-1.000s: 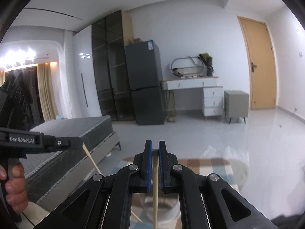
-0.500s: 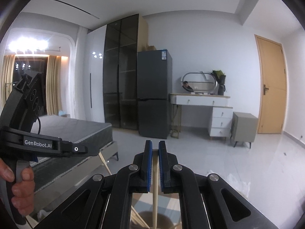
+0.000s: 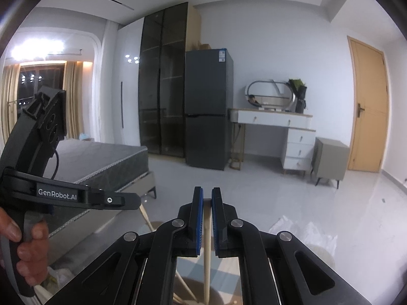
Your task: Organize utensils
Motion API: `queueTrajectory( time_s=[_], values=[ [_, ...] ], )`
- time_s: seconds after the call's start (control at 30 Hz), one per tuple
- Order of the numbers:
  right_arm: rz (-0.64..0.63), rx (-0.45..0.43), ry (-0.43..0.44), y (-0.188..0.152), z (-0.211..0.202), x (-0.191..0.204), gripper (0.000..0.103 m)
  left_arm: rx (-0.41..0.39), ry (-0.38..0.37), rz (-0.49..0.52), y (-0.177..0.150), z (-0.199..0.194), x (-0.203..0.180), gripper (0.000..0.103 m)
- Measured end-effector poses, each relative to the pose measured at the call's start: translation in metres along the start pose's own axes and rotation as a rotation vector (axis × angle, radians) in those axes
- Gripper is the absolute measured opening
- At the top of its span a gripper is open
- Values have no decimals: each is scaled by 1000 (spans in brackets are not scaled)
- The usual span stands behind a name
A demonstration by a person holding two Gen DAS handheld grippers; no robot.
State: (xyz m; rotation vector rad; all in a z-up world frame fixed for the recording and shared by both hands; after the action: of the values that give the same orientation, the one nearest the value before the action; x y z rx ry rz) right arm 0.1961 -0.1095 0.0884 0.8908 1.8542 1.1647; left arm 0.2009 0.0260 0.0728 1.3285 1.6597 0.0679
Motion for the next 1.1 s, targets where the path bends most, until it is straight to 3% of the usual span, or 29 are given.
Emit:
queueTrajectory(
  time_s=[0.47, 0.53, 0.57, 0.6, 0.67, 0.7, 0.8, 1.03, 1.1],
  values=[
    [102, 93, 67, -35, -2, -10, 10, 130, 79, 22, -23, 20, -1, 3],
    [139, 104, 63, -41, -8, -14, 27, 170, 104, 26, -29, 23, -2, 17],
    [158, 98, 66, -44, -14, -16, 37, 174, 124, 26, -32, 23, -1, 33],
    [170, 91, 56, -47, -22, -19, 38, 163, 149, 26, -34, 20, -1, 44],
    [182, 93, 32, -50, -32, -21, 39, 133, 136, 26, -38, 10, -2, 54],
    [199, 98, 24, -53, -39, -23, 45, 129, 140, 19, -40, 6, -2, 58],
    [224, 107, -4, -59, -56, -27, 60, 106, 195, 10, -42, -2, -1, 59],
    [278, 122, -34, -67, -90, -26, 71, 50, 255, 55, -65, -29, -6, 67],
    [291, 113, -37, -67, -102, -24, 79, 30, 261, 63, -72, -35, -7, 67]
  ],
)
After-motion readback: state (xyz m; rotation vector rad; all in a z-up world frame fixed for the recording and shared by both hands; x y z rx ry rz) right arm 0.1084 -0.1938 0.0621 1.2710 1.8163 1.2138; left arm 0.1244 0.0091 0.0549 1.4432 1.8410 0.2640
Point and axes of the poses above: each gripper's, at about its wrist camera, not at the fingertips, and z roughly the way its jaws point, x to its left, y to its top, the point moved 2 cm from there along z, roughly the way its jaws point, and after that the axes turned 12 degrees about -z, right-handed, at the moved point
